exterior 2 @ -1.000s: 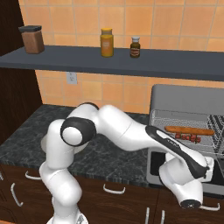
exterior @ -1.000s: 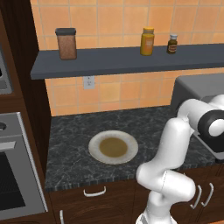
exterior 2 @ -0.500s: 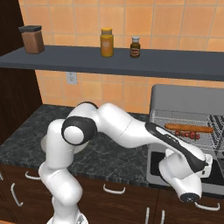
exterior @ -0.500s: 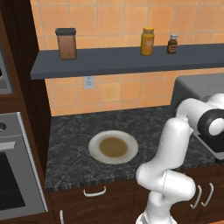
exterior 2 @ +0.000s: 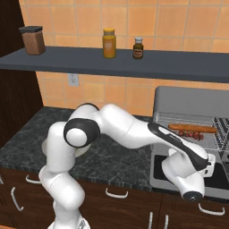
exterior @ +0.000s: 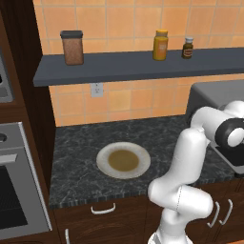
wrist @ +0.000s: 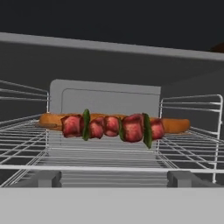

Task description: Pick up the kebab skewer and baguette bread, and place them inside the toaster oven. Close the toaster oven door and start by setting the timer.

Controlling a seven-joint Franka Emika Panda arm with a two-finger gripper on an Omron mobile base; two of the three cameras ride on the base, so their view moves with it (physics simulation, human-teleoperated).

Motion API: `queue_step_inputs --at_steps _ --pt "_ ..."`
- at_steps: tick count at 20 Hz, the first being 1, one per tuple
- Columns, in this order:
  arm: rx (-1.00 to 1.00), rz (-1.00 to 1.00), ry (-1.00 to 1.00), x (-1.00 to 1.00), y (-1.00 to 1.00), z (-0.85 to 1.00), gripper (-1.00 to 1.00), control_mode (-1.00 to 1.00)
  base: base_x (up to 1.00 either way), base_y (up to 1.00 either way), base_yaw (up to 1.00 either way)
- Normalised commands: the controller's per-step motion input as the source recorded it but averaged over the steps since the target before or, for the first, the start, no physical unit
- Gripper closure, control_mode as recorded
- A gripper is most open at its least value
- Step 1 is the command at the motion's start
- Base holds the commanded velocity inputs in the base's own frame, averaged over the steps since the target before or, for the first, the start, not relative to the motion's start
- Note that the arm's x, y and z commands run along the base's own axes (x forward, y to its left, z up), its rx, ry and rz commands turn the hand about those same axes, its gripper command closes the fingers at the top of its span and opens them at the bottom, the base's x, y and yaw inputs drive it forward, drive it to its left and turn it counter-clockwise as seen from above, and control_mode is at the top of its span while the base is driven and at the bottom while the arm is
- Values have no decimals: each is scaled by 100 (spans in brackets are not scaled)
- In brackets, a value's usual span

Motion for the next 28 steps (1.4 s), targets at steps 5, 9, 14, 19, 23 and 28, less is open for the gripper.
queue_step_inputs --at_steps 5,9,14,19,23,28 --pt "0 0 0 24 0 28 -100 -100 0 0 0" --pt "0 0 0 34 0 19 -100 -100 0 0 0" --pt "0 0 0 36 0 16 -100 -100 0 0 0" --pt "0 0 0 32 0 15 -100 -100 0 0 0" --pt "0 0 0 31 0 12 -100 -100 0 0 0" --pt "0 0 0 32 0 8 -100 -100 0 0 0"
